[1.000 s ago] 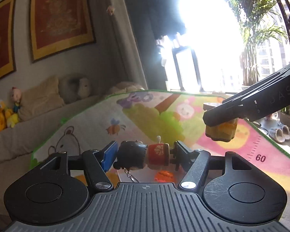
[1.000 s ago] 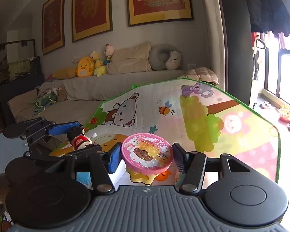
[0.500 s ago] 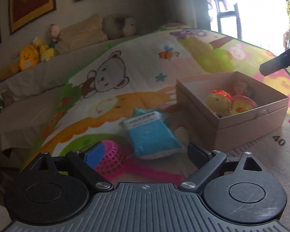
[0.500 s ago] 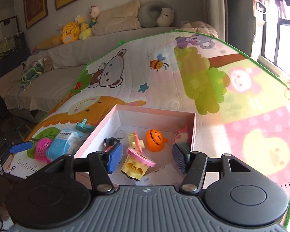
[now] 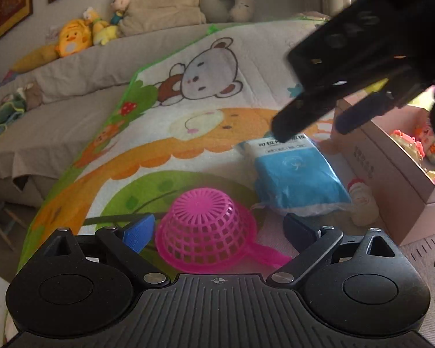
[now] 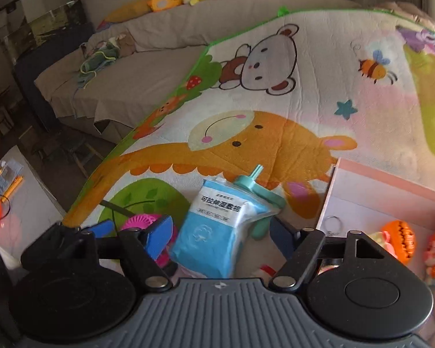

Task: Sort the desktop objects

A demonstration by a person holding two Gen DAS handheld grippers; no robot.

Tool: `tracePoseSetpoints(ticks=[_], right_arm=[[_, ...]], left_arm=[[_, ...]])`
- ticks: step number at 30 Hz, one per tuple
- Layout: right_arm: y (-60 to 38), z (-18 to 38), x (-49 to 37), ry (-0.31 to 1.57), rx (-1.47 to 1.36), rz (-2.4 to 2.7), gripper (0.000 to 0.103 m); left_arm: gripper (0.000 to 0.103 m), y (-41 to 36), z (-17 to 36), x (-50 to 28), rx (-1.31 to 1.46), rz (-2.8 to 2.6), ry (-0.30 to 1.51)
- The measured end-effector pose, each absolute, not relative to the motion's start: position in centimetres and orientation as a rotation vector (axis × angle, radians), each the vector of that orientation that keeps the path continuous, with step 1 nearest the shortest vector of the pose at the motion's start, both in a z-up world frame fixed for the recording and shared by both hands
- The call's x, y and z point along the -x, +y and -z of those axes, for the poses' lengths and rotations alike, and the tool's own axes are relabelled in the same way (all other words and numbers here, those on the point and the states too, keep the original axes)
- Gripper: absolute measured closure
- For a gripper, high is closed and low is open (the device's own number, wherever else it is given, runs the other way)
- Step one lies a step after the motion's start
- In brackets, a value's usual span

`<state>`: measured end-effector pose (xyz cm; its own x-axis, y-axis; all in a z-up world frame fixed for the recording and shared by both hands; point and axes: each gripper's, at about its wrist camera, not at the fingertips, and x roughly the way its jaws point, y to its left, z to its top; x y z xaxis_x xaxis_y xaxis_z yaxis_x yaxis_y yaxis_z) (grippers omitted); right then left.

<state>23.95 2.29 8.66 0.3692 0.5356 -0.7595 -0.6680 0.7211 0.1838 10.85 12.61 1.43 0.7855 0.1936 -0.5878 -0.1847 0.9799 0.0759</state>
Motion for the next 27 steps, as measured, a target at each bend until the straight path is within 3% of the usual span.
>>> tracePoseSetpoints(ticks=[4,8,10,11,13,19,23,27], right_arm=[[5.7,-6.1,-24.8,0.955,0.277,-0.719,0.028],[5.8,-4.3,-25.1,1.013,0.299,-0.722,0.049],[5.2,-4.6,-25.0,0.993,0.286,-0.715,0.052],[4.7,-5.1,-24.8,0.976,0.269,-0.710,0.053],[3.4,-6.9,-24.3,0.922,0.225,-0.721,0.053],[-2.9,-13.6,-19.8,0.742,0.176,-0.809,0.053],[-7.9,-15.1,-16.7,0.746,0.189,-0.852,0.053],[-11.5,-12.9,-13.5,0.862,0.273,-0.855,0.053]], left_arm=[[0.005,12.7,-1.4,-10.6,-0.002,-0.188,0.635],[0.005,13.2,-1.3,-10.8,0.031,-0.158,0.654],[0.010,13.3,-1.3,-10.6,0.040,-0.137,0.653],[0.018,13.1,-1.3,-10.4,0.033,-0.125,0.652],[0.024,12.5,-1.3,-10.2,0.002,-0.102,0.648],[0.024,8.9,-1.0,-8.1,-0.207,0.038,0.621],[0.024,6.3,-0.9,-5.2,-0.309,0.132,0.600],[0.022,4.7,-1.0,-2.8,-0.283,0.184,0.619]])
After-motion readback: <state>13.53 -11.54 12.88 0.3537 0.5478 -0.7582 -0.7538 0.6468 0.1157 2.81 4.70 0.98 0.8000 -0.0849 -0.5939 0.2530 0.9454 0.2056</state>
